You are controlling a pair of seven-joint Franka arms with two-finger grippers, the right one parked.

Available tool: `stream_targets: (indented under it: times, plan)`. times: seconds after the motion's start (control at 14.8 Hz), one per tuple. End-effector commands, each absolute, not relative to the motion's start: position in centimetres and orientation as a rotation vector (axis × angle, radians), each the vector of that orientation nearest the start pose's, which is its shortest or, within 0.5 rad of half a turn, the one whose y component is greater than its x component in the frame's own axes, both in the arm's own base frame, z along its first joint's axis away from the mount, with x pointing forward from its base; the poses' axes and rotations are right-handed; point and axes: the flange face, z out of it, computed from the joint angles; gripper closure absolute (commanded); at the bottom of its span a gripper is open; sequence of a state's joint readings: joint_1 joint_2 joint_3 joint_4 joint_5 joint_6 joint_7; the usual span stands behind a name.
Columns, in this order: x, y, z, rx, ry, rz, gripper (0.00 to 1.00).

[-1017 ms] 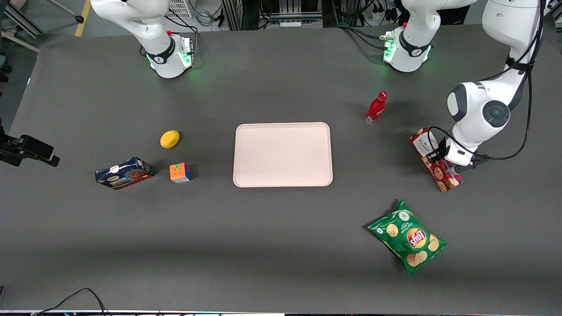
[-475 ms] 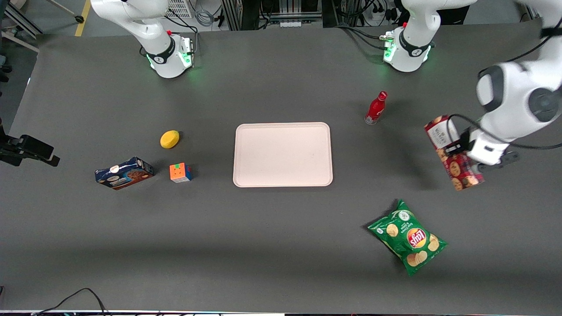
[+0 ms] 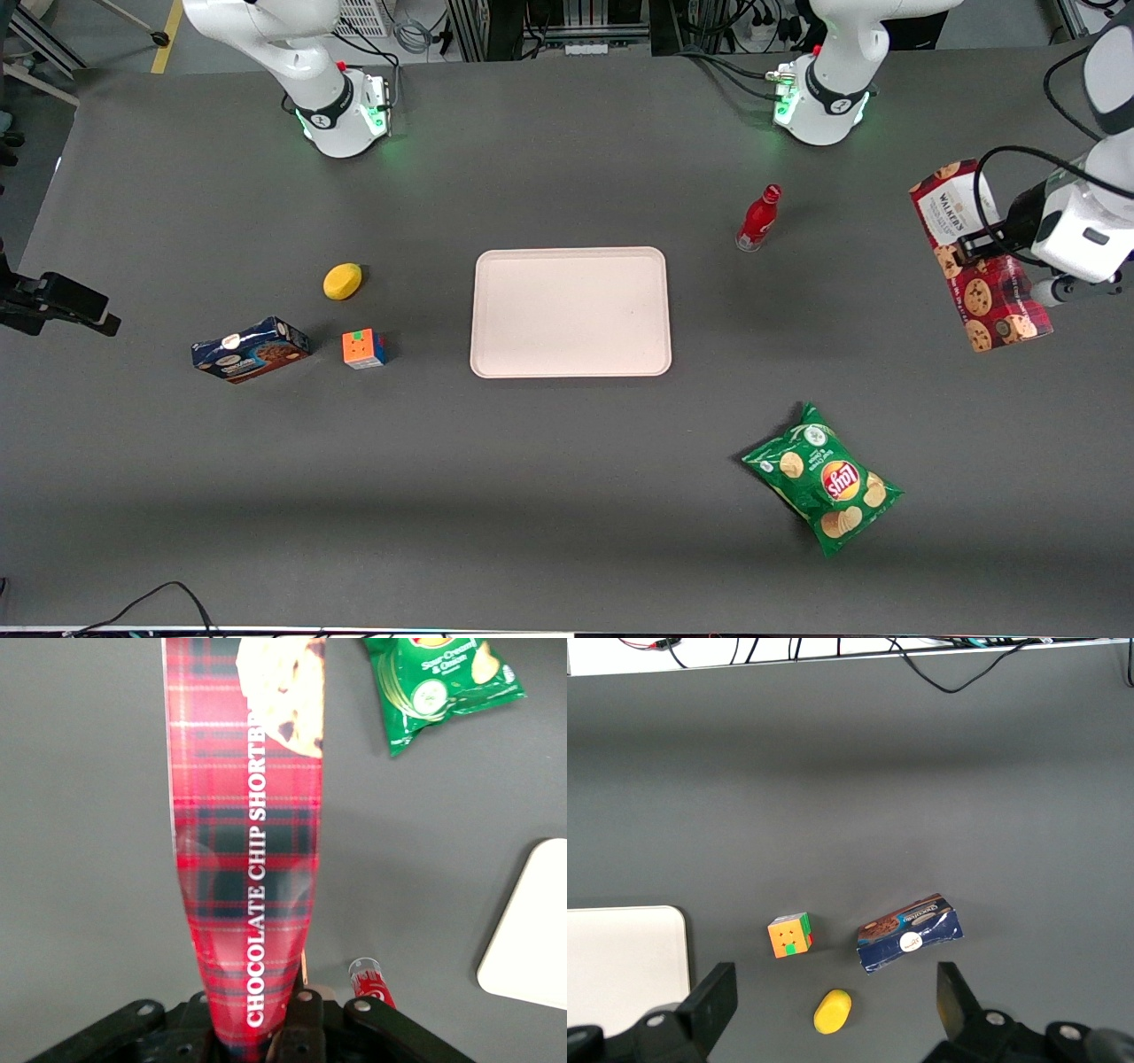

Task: Place red cookie box on tray
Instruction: 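Lift the cookie box upright with the left gripper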

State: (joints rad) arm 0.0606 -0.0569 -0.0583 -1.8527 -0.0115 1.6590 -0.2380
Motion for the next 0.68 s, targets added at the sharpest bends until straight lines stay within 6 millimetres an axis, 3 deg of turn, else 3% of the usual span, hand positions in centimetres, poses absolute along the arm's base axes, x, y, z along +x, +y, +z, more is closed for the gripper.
stream_targets:
  times: [0.0, 0.07, 0.14, 0.34, 0.61]
  plan:
    - [53.0, -3.2, 54.5, -3.123, -0.295, 0.223, 1.0]
    - [52.9, -4.2, 54.7, -3.147, -0.277, 0.223, 1.0]
    - [52.6, -6.5, 54.9, -3.185, -0.236, 0.232, 1.0]
    - [51.1, -15.2, 55.3, -3.197, -0.131, 0.205, 1.0]
    - [48.2, -25.0, 55.1, -3.244, -0.08, 0.17, 1.0]
